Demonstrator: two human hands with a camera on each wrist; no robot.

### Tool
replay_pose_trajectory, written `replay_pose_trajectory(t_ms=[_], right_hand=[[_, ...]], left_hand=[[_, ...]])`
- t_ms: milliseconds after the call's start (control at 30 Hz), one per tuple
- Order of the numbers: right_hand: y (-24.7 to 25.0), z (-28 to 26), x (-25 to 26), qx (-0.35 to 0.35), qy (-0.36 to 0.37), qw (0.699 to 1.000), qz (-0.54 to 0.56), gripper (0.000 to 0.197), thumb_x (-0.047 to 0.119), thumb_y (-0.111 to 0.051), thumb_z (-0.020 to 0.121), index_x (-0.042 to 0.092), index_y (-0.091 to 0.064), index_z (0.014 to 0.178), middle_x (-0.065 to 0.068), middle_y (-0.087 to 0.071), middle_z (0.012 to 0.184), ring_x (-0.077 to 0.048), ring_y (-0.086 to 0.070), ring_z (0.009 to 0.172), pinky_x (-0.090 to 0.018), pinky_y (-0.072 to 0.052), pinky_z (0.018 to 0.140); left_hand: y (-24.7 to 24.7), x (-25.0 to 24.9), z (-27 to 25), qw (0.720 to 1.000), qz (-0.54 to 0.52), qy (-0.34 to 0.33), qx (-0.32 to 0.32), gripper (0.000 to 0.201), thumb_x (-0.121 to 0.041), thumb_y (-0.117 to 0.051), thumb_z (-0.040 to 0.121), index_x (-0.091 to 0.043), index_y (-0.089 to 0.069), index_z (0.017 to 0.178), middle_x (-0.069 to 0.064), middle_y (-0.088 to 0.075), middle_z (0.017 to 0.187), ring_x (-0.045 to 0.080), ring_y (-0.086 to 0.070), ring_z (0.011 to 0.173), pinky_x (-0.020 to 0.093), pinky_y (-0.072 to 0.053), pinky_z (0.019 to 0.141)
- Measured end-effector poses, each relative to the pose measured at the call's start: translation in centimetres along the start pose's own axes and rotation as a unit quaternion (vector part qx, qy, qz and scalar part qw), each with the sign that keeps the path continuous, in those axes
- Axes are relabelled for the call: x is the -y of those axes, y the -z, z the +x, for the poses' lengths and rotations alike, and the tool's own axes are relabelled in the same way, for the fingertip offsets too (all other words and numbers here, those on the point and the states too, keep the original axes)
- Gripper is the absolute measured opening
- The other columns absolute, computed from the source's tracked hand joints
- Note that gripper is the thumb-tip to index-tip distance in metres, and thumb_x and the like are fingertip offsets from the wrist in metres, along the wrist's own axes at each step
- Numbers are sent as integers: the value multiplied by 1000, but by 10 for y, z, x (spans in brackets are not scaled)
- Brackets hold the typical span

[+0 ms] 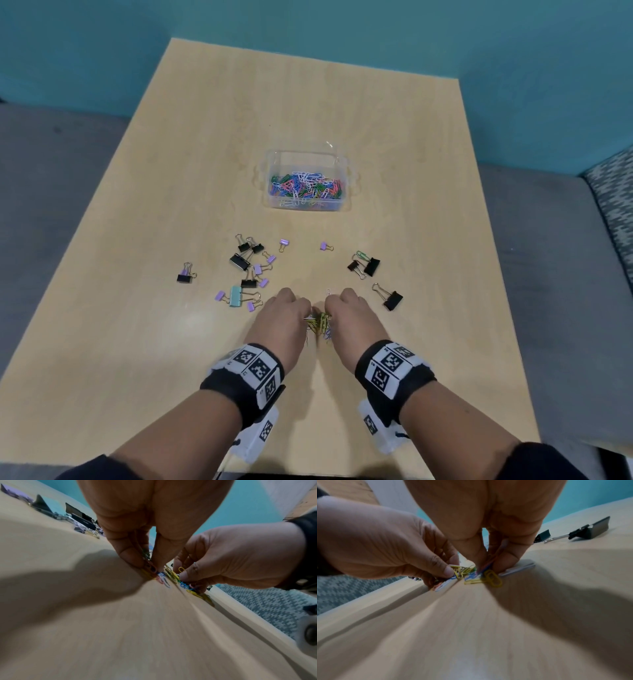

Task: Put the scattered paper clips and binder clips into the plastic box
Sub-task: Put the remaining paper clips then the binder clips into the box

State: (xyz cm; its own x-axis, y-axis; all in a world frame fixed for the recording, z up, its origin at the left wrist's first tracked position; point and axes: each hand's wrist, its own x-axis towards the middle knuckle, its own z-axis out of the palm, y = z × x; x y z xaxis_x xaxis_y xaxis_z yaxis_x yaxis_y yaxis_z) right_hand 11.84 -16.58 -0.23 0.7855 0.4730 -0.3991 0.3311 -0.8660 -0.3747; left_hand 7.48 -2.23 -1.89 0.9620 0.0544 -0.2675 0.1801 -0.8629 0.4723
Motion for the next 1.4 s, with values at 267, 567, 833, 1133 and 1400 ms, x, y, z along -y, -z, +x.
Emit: replay_pose_trajectory(t_ms=[267, 567, 833, 1133, 1400], right_hand=[[8, 5, -14, 34, -80, 983, 165, 19, 4, -51, 79, 23, -56, 81, 3, -51, 84, -19, -53, 77, -31, -43, 65], [44, 17, -27, 118, -137, 888, 422, 18, -2, -62, 76, 15, -60, 73, -1, -53, 57, -19, -59, 46, -38, -41, 57], [125, 104, -11, -25, -65, 901, 429, 23, -5, -66, 78, 15, -59, 70, -3, -52, 59, -14, -54, 46, -35, -49, 52], [164, 187, 7, -97, -71, 946, 302, 13, 6, -65, 78, 18, -62, 83, -6, -61, 74, -25, -67, 60, -47, -58, 70], [114, 100, -8, -85, -13, 987, 135, 22, 14, -52, 86, 16, -65, 104, -7, -64, 101, -26, -61, 89, -29, -45, 76]], left_hand=[[13, 2, 1, 994, -66, 52, 67, 12, -8, -54, 82, -17, -59, 76, -1, -54, 86, 19, -57, 71, 30, -45, 62], [53, 11, 17, 834, -487, 234, 114, 20, 10, -66, 76, -7, -63, 65, 7, -56, 57, 19, -57, 47, 34, -45, 60], [128, 5, 116, 825, -533, 184, -18, 22, 12, -65, 78, -8, -57, 70, 9, -55, 67, 14, -55, 48, 25, -51, 46], [150, -3, 190, 915, -367, 136, -94, 18, -2, -70, 75, -17, -62, 70, 3, -62, 64, 24, -68, 58, 52, -58, 71], [121, 12, 117, 951, -276, 93, -108, 16, -17, -64, 81, -22, -67, 96, -1, -64, 84, 19, -63, 77, 30, -49, 76]])
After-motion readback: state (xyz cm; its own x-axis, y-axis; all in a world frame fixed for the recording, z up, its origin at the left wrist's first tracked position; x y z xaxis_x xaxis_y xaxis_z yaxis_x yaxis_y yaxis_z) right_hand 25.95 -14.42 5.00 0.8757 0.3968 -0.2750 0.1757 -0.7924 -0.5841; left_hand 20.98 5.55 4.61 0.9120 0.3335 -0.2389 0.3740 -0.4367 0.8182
